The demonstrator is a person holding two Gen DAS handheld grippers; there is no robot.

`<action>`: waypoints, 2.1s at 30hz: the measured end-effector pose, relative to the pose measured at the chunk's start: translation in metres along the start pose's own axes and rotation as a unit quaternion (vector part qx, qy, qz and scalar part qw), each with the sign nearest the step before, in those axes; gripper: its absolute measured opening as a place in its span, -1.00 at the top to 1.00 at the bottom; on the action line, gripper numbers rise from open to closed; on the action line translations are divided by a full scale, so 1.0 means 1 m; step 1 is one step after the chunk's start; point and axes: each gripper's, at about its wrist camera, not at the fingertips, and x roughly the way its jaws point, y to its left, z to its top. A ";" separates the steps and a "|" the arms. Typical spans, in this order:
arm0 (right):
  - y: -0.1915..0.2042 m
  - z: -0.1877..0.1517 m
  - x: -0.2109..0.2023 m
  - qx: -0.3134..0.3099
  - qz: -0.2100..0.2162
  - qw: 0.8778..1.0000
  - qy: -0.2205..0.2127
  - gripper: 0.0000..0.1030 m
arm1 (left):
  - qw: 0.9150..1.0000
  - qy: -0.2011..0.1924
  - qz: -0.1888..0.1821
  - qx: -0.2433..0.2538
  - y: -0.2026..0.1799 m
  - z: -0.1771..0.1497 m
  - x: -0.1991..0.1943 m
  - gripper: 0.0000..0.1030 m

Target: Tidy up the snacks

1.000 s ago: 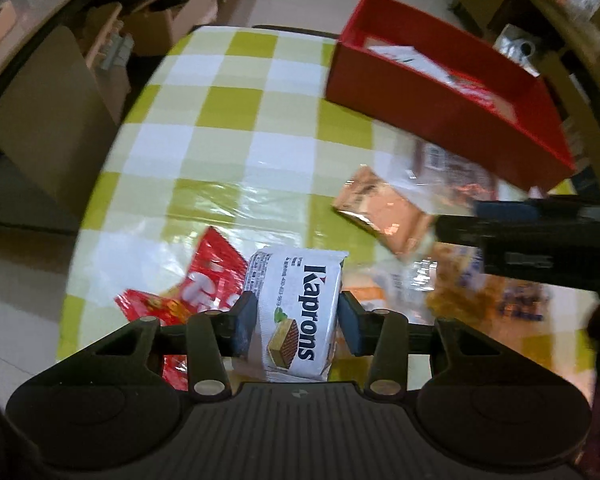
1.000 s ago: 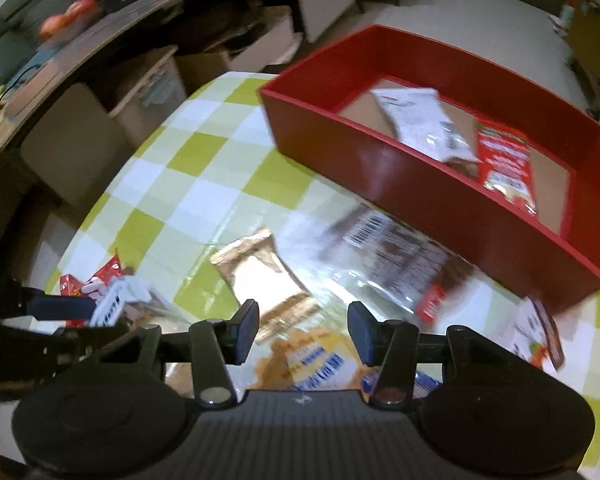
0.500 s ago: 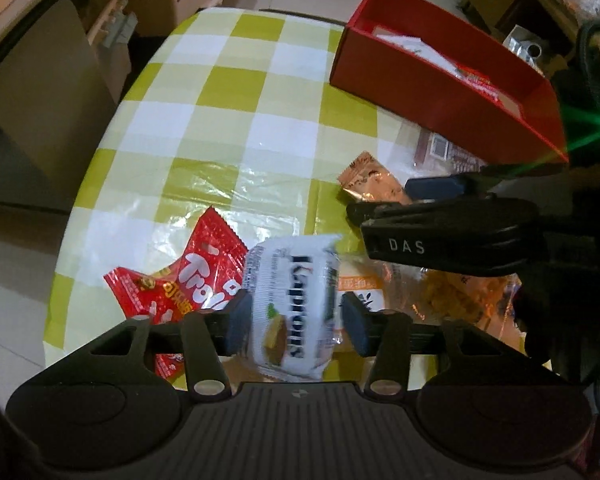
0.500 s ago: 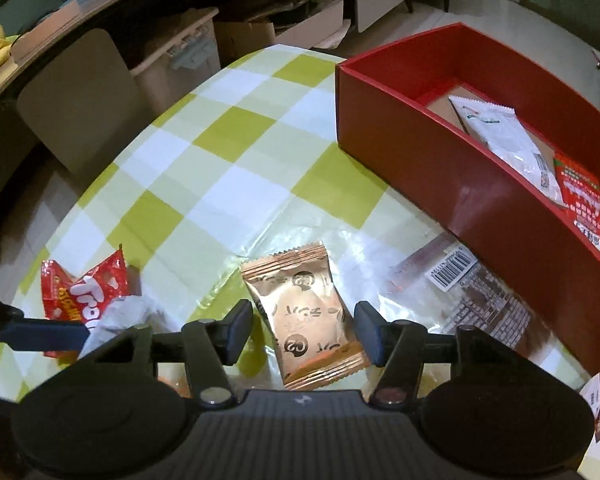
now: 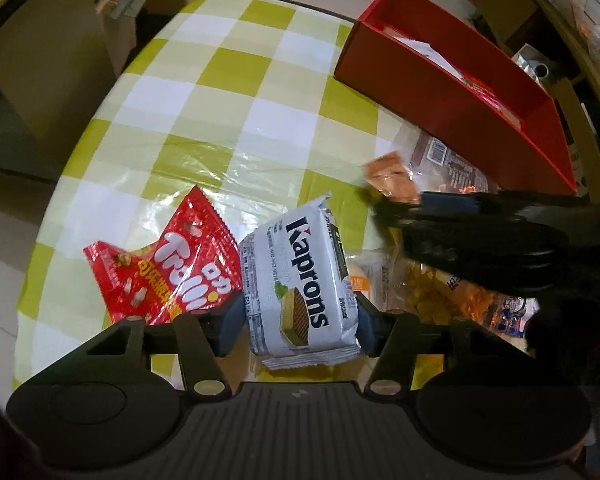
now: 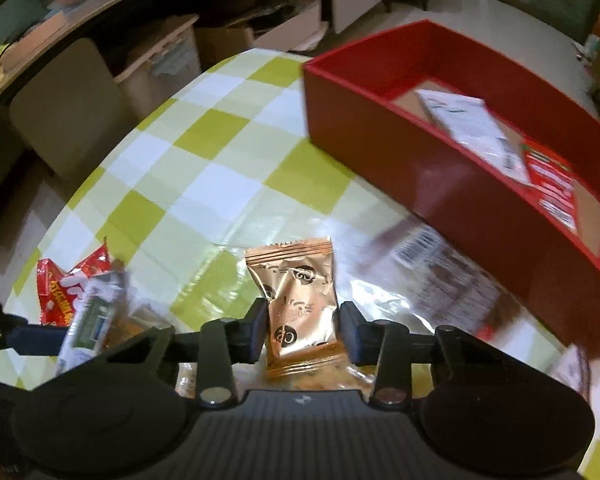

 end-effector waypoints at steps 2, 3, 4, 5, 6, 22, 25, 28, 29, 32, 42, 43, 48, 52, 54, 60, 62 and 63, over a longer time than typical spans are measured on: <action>-0.005 -0.002 -0.011 0.011 -0.001 1.000 -0.006 0.13 | 1.000 0.001 -0.005 -0.005 0.001 -0.004 -0.002 -0.22; -0.007 -0.003 -0.018 0.016 -0.001 1.000 -0.009 0.13 | 1.000 0.001 -0.008 -0.008 0.002 -0.006 -0.004 -0.22; -0.009 -0.005 -0.023 0.019 -0.002 1.000 -0.012 0.13 | 1.000 0.001 -0.010 -0.010 0.002 -0.006 -0.005 -0.21; -0.010 -0.008 -0.028 0.020 -0.004 1.000 -0.014 0.13 | 1.000 -0.002 -0.013 -0.011 0.002 -0.008 -0.007 -0.21; -0.011 -0.011 -0.033 0.021 -0.006 1.000 -0.015 0.13 | 1.000 -0.004 -0.015 -0.011 0.001 -0.009 -0.008 -0.21; -0.038 -0.050 -0.099 0.102 -0.014 0.993 -0.057 0.14 | 0.999 -0.029 -0.024 0.034 -0.047 -0.014 -0.016 0.35; -0.044 -0.055 -0.108 0.111 -0.014 0.992 -0.062 0.14 | 0.999 -0.020 -0.029 0.036 -0.050 -0.014 -0.009 0.38; -0.048 -0.062 -0.118 0.124 -0.007 0.990 -0.066 0.14 | 0.999 -0.015 -0.038 0.034 -0.054 -0.012 -0.006 0.47; -0.048 -0.065 -0.122 0.124 -0.009 0.990 -0.069 0.14 | 0.999 -0.014 -0.042 0.032 -0.057 -0.012 -0.006 0.51; -0.049 -0.074 -0.129 0.125 -0.009 0.990 -0.069 0.14 | 0.998 -0.012 -0.041 0.041 -0.065 -0.015 -0.005 0.56; -0.048 -0.085 -0.107 0.120 -0.007 0.993 -0.015 0.15 | 0.999 0.007 -0.003 0.044 -0.078 -0.019 0.024 -0.05; -0.047 -0.085 -0.103 0.120 -0.007 0.993 -0.008 0.15 | 0.999 0.006 0.005 0.051 -0.082 -0.020 0.025 -0.06; -0.046 -0.086 -0.086 0.111 -0.026 0.993 0.026 0.16 | 0.994 -0.008 0.052 0.092 -0.098 -0.025 0.026 -0.15; -0.049 -0.091 -0.079 0.117 -0.020 0.992 0.039 0.16 | 0.990 -0.017 0.085 0.113 -0.105 -0.026 0.029 -0.33; -0.052 -0.091 -0.083 0.120 -0.026 0.992 0.037 0.15 | 0.989 -0.019 0.086 0.116 -0.104 -0.025 0.027 -0.59; -0.059 -0.096 -0.084 0.112 -0.008 0.992 0.050 -0.01 | 0.988 -0.013 0.065 0.140 -0.101 -0.022 0.024 -0.67; -0.061 -0.099 -0.079 0.113 -0.012 0.992 0.062 -0.01 | 0.987 -0.014 0.073 0.140 -0.101 -0.023 0.028 -0.67; -0.061 -0.101 -0.078 0.113 -0.013 0.991 0.065 -0.02 | 0.987 -0.014 0.078 0.140 -0.101 -0.022 0.032 -0.67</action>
